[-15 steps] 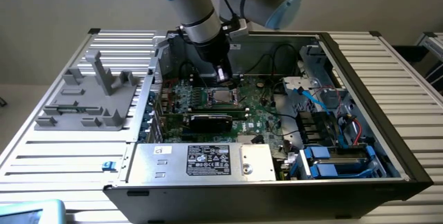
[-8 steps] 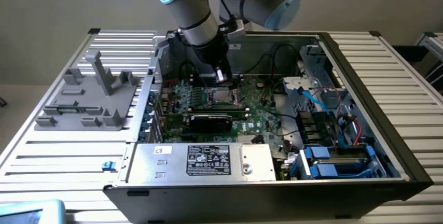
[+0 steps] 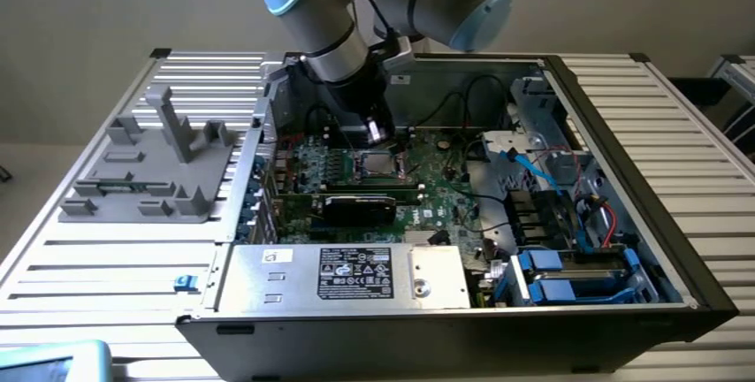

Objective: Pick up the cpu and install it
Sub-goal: 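Close the cpu cover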

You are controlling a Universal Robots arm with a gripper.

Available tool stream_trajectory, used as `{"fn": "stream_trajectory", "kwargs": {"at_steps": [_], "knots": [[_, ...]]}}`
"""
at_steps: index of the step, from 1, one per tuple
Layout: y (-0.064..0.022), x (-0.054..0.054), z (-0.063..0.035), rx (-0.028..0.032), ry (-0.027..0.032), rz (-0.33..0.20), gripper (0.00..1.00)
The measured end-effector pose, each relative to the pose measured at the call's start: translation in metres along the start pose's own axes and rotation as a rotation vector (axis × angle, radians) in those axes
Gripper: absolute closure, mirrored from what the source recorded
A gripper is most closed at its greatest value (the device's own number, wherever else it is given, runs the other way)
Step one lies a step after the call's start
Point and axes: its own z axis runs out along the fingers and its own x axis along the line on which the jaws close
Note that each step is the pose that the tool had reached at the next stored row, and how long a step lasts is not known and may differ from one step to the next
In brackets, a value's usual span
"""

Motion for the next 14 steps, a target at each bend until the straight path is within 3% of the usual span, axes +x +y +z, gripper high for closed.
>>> {"fn": "stream_trajectory", "kwargs": {"at_steps": [5,9,14], "knots": [[-0.0023,0.0004,0.0022,-0.0145,0.0033,-0.008,0.89],[-0.0045,0.0005,0.0037,-0.0195,0.0051,-0.012,0.89],[-0.0063,0.0005,0.0042,-0.0213,0.0077,-0.017,0.89]]}}
